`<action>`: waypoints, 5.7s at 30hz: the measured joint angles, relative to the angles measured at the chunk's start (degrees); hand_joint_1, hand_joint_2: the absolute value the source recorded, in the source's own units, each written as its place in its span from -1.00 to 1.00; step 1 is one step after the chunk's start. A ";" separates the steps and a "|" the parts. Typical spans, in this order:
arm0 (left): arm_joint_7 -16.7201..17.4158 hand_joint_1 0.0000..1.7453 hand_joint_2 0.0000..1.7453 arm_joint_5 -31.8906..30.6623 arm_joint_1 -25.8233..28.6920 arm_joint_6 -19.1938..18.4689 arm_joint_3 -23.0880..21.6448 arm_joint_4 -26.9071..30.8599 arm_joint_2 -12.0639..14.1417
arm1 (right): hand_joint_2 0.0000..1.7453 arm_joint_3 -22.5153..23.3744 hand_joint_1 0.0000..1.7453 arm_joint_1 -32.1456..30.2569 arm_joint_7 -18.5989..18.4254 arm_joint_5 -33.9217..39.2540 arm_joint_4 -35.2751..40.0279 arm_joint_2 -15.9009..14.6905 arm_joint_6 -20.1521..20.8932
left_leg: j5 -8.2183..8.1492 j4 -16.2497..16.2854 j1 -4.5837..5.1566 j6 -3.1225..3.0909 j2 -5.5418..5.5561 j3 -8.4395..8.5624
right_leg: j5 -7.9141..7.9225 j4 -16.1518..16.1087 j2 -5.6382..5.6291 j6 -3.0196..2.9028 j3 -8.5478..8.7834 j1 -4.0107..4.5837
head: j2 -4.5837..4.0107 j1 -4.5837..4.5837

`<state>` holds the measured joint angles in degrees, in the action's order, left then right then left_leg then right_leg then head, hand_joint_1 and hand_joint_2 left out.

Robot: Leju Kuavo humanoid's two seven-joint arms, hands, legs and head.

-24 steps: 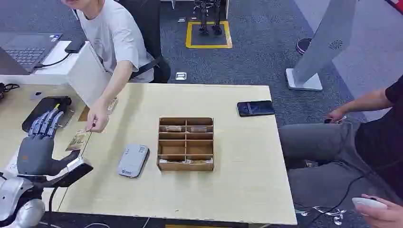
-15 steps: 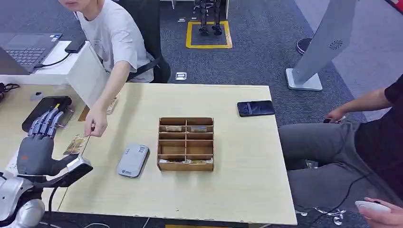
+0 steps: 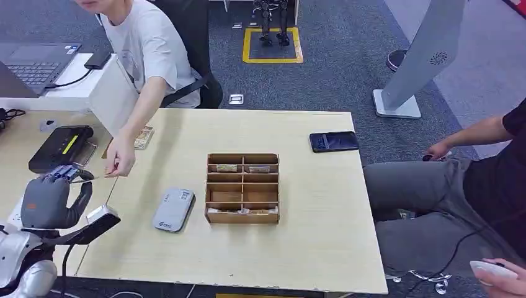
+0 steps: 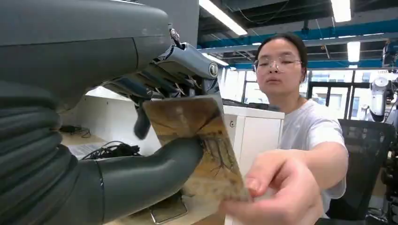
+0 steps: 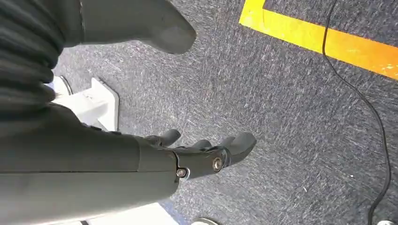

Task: Pass the card to the sensor for recognition and then transmit it.

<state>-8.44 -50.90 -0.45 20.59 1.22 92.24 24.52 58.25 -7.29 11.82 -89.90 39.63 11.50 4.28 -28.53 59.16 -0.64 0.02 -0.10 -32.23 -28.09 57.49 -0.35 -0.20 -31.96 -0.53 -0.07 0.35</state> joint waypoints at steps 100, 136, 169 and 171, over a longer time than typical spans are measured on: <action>4.15 1.00 1.00 36.44 -7.60 -5.36 -12.98 -16.50 -15.85 | 1.00 -2.30 -1.00 5.33 -0.85 0.52 -22.54 -7.48 -13.07 | 0.14 0.11 0.02 -0.16 0.04 -0.16 | 0.25 0.00 0.05 0.17 -0.06 0.00 | 0.00 0.00; 5.49 1.00 1.00 33.62 -7.31 -1.97 -13.51 -18.71 -19.54 | 1.00 -2.32 -1.00 4.22 -0.37 -0.13 -17.29 -5.70 -10.51 | 0.14 0.12 0.03 -0.16 0.03 -0.15 | 0.25 0.00 0.04 0.17 -0.09 0.00 | 0.00 0.00; 9.44 1.00 1.00 22.27 -7.61 4.02 -11.26 -29.99 -19.19 | 1.00 -2.84 -1.00 4.33 1.01 -0.13 -18.88 -5.70 -13.35 | 0.14 0.10 0.03 -0.16 0.05 -0.13 | 0.25 0.00 0.08 0.17 0.00 0.00 | 0.00 0.00; 9.44 1.00 1.00 22.10 -7.65 4.07 -10.91 -30.44 -19.17 | 1.00 -2.84 -1.00 4.36 1.01 -0.11 -18.95 -5.70 -13.42 | 0.14 0.09 0.03 -0.16 0.06 -0.10 | 0.25 0.00 0.09 0.17 0.05 0.00 | 0.00 0.00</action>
<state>1.01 -28.81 -8.10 24.66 -9.68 61.79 5.36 55.41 -2.93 12.83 -90.01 20.68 5.79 -9.14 -28.40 59.24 -0.61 -0.14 -0.04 -32.33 -27.84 57.49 -0.26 -0.04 -31.92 -0.54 -0.07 0.35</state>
